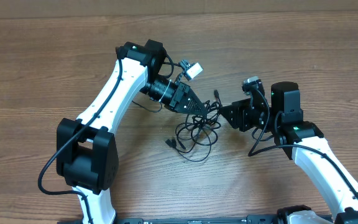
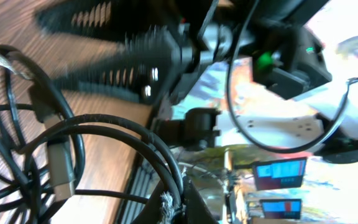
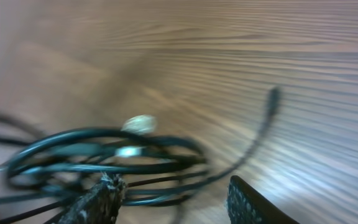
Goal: Untangle cables
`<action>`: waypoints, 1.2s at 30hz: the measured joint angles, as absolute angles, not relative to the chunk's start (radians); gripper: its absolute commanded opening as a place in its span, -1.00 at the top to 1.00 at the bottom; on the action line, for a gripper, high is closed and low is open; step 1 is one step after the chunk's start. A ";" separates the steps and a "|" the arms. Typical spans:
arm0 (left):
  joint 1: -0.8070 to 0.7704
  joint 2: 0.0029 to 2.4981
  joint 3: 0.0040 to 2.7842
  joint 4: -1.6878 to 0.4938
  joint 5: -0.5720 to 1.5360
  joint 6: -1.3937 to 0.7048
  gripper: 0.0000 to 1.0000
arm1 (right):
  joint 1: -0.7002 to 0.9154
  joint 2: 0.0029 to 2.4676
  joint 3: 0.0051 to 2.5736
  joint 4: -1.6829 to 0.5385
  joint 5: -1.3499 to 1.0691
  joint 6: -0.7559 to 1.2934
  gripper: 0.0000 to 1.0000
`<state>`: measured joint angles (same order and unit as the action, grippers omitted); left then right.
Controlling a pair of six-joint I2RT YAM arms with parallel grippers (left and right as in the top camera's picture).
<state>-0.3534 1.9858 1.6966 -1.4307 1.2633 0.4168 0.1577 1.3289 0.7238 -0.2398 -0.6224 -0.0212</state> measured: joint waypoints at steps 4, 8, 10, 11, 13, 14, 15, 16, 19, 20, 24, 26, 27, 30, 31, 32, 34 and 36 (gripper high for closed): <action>-0.353 1.986 1.697 -1.414 1.333 0.416 0.91 | 0.158 1.329 0.724 -0.289 -0.769 -0.087 -0.15; -0.353 1.986 1.697 -1.413 1.360 0.409 0.92 | 0.158 1.329 0.723 -0.318 -0.850 -0.163 -0.14; -0.353 1.986 1.697 -1.422 1.353 0.398 0.91 | 0.158 1.329 0.723 -0.315 -0.865 -0.189 -0.11; -0.353 1.986 1.697 -1.432 1.340 0.395 0.91 | 0.158 1.329 0.724 -0.314 -0.863 -0.198 -0.07; -0.353 1.986 1.697 -1.459 1.296 0.393 0.92 | 0.158 1.329 0.723 -0.314 -0.843 -0.214 0.00; -0.353 1.986 1.697 -1.472 1.266 0.392 0.92 | 0.158 1.329 0.723 -0.315 -0.831 -0.218 0.05; -0.353 1.986 1.697 -1.483 1.235 0.392 0.91 | 0.158 1.329 0.723 -0.315 -0.812 -0.220 0.11; -0.353 1.986 1.697 -1.498 1.199 0.395 0.91 | 0.158 1.329 0.723 -0.318 -0.789 -0.222 0.16; -0.353 1.986 1.696 -1.547 1.116 0.433 0.91 | 0.158 1.329 0.723 -0.343 -0.682 -0.212 0.20; -0.353 1.986 1.696 -1.568 1.098 0.457 0.92 | 0.158 1.329 0.723 -0.351 -0.646 -0.196 0.14; -0.353 1.986 1.695 -1.642 1.057 0.571 0.91 | 0.158 1.329 0.723 -0.385 -0.471 -0.090 0.03; -0.353 1.986 1.695 -1.679 1.047 0.640 0.91 | 0.158 1.329 0.723 -0.386 -0.436 -0.056 -0.04; -0.353 1.986 1.695 -1.684 1.040 0.668 0.92 | 0.158 1.329 0.723 -0.387 -0.436 -0.052 -0.05; -0.353 1.986 1.695 -1.687 1.012 0.744 0.91 | 0.158 1.329 0.723 -0.390 -0.506 -0.073 -0.04; -0.353 1.986 1.695 -1.687 1.000 0.769 0.83 | 0.158 1.329 0.724 -0.392 -0.545 -0.085 0.00; -0.353 1.986 1.695 -1.684 0.989 0.790 0.69 | 0.158 1.329 0.723 -0.397 -0.592 -0.102 0.08; -0.353 1.986 1.695 -1.660 0.960 0.822 0.49 | 0.158 1.329 0.724 -0.406 -0.665 -0.125 0.35; -0.353 1.986 1.695 -1.623 0.934 0.834 -0.36 | 0.159 1.329 0.724 -0.423 -0.708 -0.139 0.39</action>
<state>-0.3534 1.9858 1.6947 -1.6226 0.9340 0.8341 0.1585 1.3289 0.7238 -0.4232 -0.7078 -0.1387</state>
